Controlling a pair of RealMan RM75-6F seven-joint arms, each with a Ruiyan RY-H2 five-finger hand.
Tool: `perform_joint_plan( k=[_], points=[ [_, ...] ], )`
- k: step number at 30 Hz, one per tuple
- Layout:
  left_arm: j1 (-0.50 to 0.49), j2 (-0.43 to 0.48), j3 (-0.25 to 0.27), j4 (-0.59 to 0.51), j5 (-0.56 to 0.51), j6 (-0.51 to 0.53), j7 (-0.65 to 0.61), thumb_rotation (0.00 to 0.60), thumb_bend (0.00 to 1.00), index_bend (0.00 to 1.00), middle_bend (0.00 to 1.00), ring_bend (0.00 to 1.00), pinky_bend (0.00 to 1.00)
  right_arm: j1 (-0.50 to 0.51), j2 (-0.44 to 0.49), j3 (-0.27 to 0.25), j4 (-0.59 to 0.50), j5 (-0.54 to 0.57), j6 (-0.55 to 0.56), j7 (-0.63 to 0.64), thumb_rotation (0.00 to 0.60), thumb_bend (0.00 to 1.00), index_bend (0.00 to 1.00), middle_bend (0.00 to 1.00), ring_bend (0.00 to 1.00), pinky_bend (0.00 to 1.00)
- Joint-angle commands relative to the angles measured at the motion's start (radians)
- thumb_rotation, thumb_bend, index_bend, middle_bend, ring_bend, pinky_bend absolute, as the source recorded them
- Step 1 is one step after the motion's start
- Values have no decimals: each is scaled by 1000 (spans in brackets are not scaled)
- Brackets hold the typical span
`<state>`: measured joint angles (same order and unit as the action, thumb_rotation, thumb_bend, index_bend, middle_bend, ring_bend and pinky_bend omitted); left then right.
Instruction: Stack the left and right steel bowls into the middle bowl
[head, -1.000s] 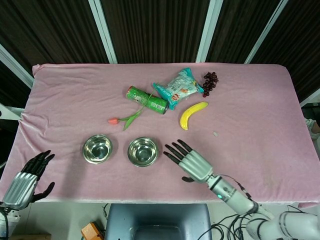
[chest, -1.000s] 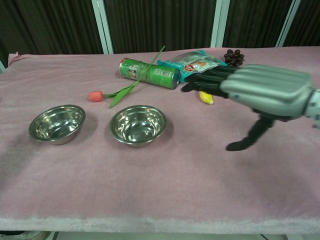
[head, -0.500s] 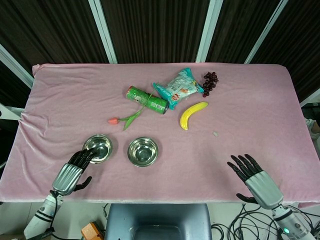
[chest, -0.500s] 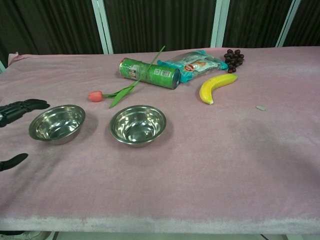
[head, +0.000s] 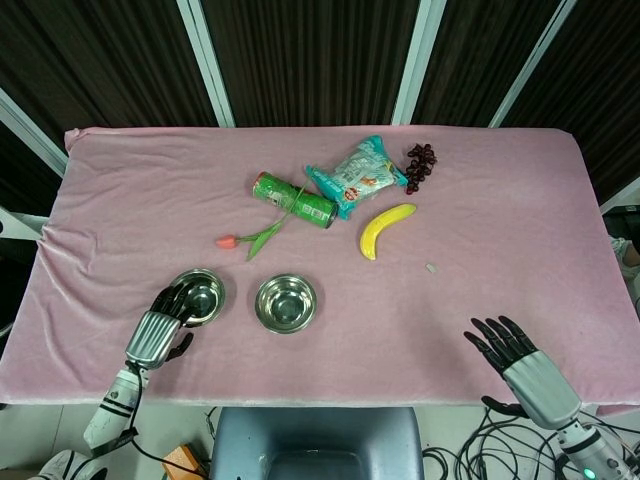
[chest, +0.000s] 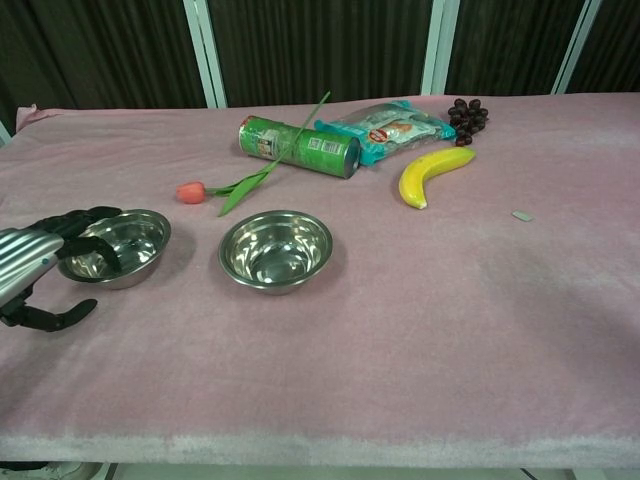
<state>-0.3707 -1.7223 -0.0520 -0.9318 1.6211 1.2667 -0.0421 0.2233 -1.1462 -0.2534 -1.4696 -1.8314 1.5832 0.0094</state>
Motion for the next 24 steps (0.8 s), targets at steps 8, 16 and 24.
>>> perform_joint_plan(
  k=[8, 16, 24],
  points=[
    [-56, -131, -22, 178, -20, 22, -73, 600, 424, 568, 40, 4, 112, -27, 0, 12, 35, 2, -13, 75, 549, 252, 0, 0, 0, 0],
    [-82, -152, -40, 169, -27, 71, -126, 600, 453, 620, 45, 30, 165, -40, -20, 24, 88, 7, -31, 150, 549, 252, 0, 0, 0, 0],
    [-112, -115, -78, 52, -23, 140, -108, 600, 453, 647, 76, 30, 164, -46, -23, 35, 94, -2, -33, 159, 548, 252, 0, 0, 0, 0]
  ],
)
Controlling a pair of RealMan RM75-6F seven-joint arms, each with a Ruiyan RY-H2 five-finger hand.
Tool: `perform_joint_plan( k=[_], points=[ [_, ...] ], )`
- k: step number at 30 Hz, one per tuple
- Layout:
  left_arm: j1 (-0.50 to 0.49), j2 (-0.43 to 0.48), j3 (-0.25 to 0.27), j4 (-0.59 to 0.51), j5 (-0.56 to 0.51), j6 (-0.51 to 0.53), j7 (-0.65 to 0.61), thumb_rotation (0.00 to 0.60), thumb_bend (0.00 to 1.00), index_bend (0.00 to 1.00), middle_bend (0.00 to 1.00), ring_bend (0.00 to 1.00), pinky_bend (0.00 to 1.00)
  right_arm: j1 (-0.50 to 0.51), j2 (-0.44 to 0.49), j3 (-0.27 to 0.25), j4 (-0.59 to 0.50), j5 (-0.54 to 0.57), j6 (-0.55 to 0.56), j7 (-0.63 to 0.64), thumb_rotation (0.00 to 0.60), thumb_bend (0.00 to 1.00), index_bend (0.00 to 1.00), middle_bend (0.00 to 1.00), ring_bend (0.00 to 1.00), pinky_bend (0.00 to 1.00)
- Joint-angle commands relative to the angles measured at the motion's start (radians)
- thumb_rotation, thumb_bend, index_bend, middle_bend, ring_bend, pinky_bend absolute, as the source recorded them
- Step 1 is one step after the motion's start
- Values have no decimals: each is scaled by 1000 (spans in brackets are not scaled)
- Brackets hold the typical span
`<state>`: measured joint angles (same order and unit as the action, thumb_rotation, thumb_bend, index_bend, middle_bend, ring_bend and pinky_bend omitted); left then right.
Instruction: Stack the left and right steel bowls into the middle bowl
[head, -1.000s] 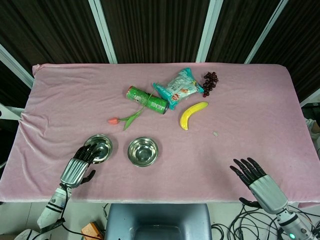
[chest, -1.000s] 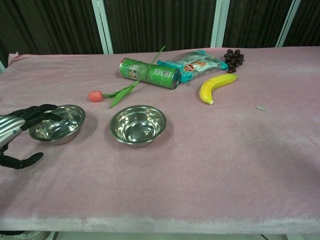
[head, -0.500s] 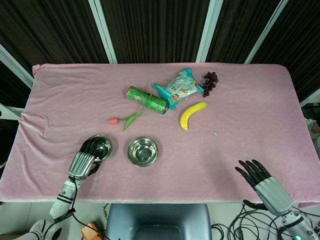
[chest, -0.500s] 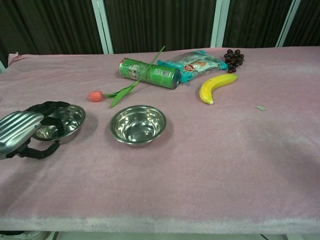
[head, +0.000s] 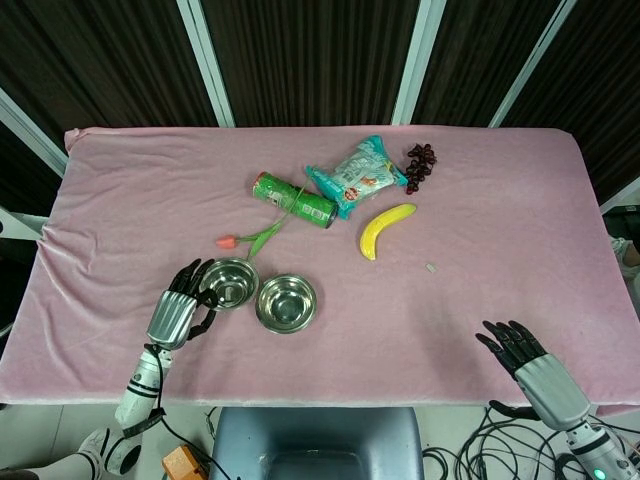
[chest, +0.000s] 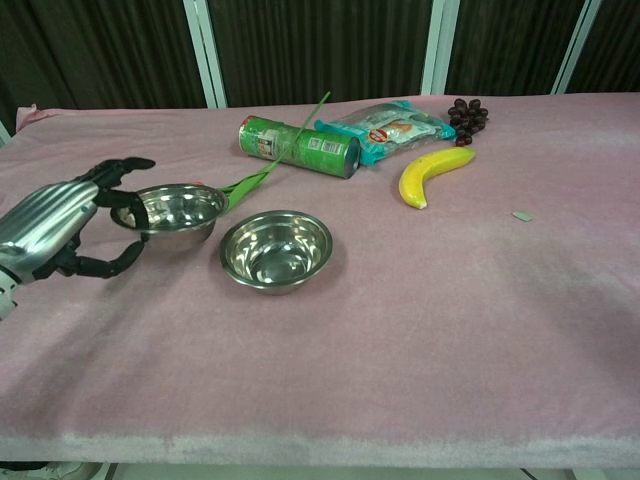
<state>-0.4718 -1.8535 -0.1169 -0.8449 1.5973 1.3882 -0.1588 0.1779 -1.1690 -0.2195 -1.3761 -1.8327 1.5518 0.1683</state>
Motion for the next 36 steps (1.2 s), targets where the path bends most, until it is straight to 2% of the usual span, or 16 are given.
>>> perform_joint_plan(
  k=[1, 4, 5, 8, 12, 23, 25, 30, 32, 36],
  points=[
    [-12, 19, -15, -43, 1, 21, 10, 600, 452, 648, 80, 30, 164, -1, 0, 1, 0, -1, -2, 1, 550, 253, 0, 0, 0, 0],
    [-39, 47, -39, -144, 14, 47, 40, 600, 442, 649, 91, 30, 161, 0, -1, 5, -1, -2, -12, 3, 549, 253, 0, 0, 0, 0],
    [-60, 59, -43, -217, 35, 51, 75, 600, 438, 648, 92, 30, 161, 1, -1, 6, -1, -3, -15, 3, 549, 252, 0, 0, 0, 0],
    [-78, 73, -36, -320, 40, 22, 174, 600, 432, 647, 94, 27, 159, -2, 0, 10, -3, -5, -15, 5, 549, 252, 0, 0, 0, 0],
    [-94, 59, -16, -384, 30, -34, 267, 600, 421, 636, 91, 19, 156, -4, 3, 15, -3, -9, -13, 10, 549, 252, 0, 0, 0, 0],
    [-114, -18, 24, -320, -7, -128, 361, 600, 390, 559, 74, 3, 148, -14, 12, 23, 2, -23, 3, 32, 547, 252, 0, 0, 0, 0],
    [-117, -25, 28, -302, -10, -139, 372, 600, 382, 499, 61, 0, 146, -15, 13, 24, 3, -24, 3, 34, 547, 252, 0, 0, 0, 0],
    [-115, -23, 24, -309, -42, -164, 390, 600, 375, 134, 11, 0, 136, -18, 14, 27, 2, -29, 5, 36, 549, 252, 0, 0, 0, 0],
    [-112, -7, 28, -326, -47, -169, 398, 600, 373, 38, 2, 0, 133, -19, 15, 29, 2, -31, 7, 37, 548, 252, 0, 0, 0, 0],
    [-83, 96, 67, -435, -33, -156, 426, 600, 362, 0, 0, 0, 131, -24, 18, 33, 3, -30, 13, 40, 548, 252, 0, 0, 0, 0]
  ],
)
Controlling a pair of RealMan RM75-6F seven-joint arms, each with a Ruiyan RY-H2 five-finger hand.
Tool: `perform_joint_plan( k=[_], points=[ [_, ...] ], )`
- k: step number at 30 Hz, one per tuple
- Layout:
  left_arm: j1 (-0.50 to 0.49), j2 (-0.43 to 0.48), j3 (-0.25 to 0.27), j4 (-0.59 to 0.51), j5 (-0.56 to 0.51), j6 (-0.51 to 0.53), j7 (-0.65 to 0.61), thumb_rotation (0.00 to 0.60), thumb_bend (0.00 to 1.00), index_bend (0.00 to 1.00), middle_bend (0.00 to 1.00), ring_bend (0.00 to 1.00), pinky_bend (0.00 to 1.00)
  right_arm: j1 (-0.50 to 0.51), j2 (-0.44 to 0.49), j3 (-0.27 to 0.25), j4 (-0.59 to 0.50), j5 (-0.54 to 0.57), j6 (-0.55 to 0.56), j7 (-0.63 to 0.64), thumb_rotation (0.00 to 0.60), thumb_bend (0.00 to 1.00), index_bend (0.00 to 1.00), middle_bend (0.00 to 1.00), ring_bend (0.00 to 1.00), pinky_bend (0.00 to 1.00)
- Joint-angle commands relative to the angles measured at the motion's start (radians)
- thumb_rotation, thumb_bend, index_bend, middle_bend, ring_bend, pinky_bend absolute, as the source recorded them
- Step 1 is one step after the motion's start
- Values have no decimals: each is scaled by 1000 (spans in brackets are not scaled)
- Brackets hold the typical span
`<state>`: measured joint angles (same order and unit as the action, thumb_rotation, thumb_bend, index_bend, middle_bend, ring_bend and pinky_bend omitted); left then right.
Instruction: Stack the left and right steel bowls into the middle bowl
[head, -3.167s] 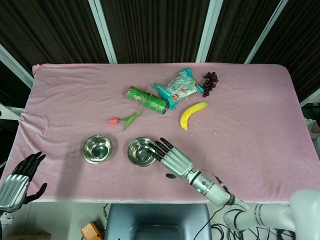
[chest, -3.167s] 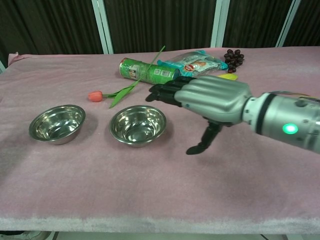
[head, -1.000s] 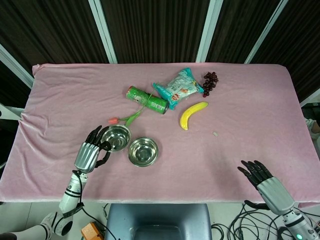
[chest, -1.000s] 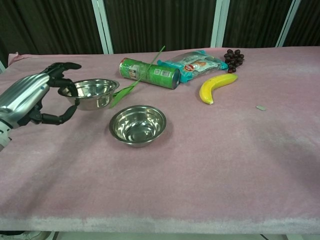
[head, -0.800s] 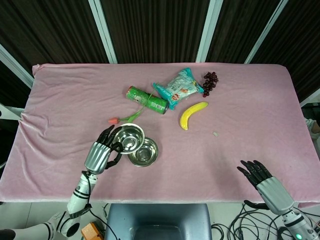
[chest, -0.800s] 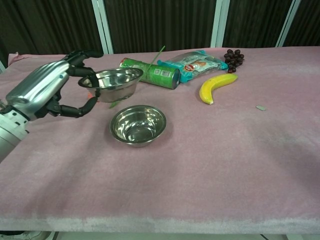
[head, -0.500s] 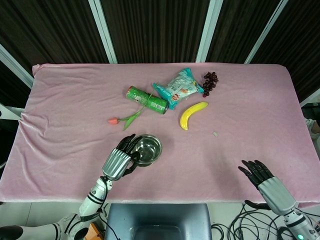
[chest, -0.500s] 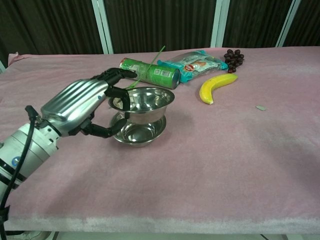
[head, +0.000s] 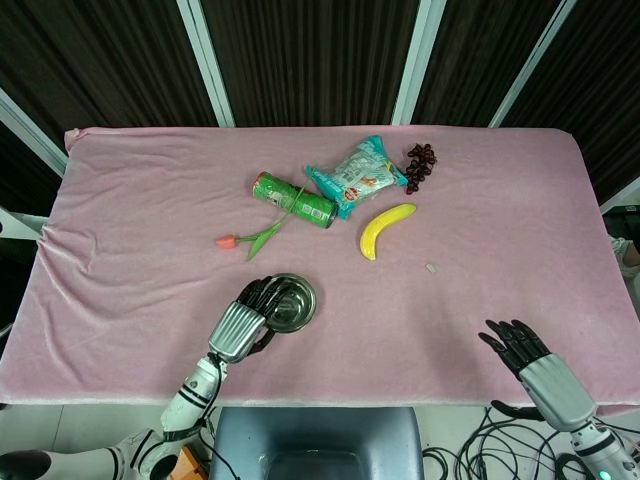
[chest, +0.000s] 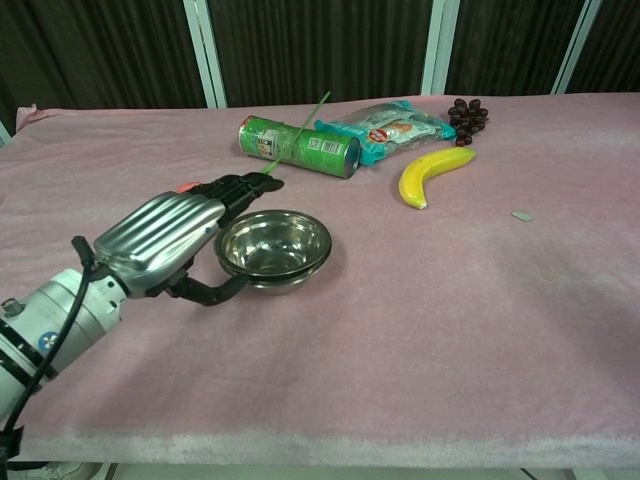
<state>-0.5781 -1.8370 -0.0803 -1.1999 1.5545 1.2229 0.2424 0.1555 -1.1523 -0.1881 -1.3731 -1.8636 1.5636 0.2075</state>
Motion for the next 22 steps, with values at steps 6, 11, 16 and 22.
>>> perform_joint_plan(
  k=[6, 11, 16, 22],
  points=[
    [120, 381, 119, -353, -25, 36, 105, 600, 338, 0, 0, 0, 127, -12, 8, 9, -11, 15, 3, -9, 548, 252, 0, 0, 0, 0],
    [231, 605, 190, -475, -24, 147, 55, 600, 339, 0, 0, 0, 123, -34, 22, 25, -53, 60, -4, -69, 548, 253, 0, 0, 0, 0],
    [381, 635, 216, -349, 11, 357, -165, 600, 356, 0, 0, 0, 107, -109, 19, 111, -150, 253, 22, -305, 549, 252, 0, 0, 0, 0],
    [402, 658, 211, -306, 40, 368, -269, 600, 363, 0, 0, 0, 103, -124, 14, 127, -187, 267, 25, -344, 549, 252, 0, 0, 0, 0]
  ],
)
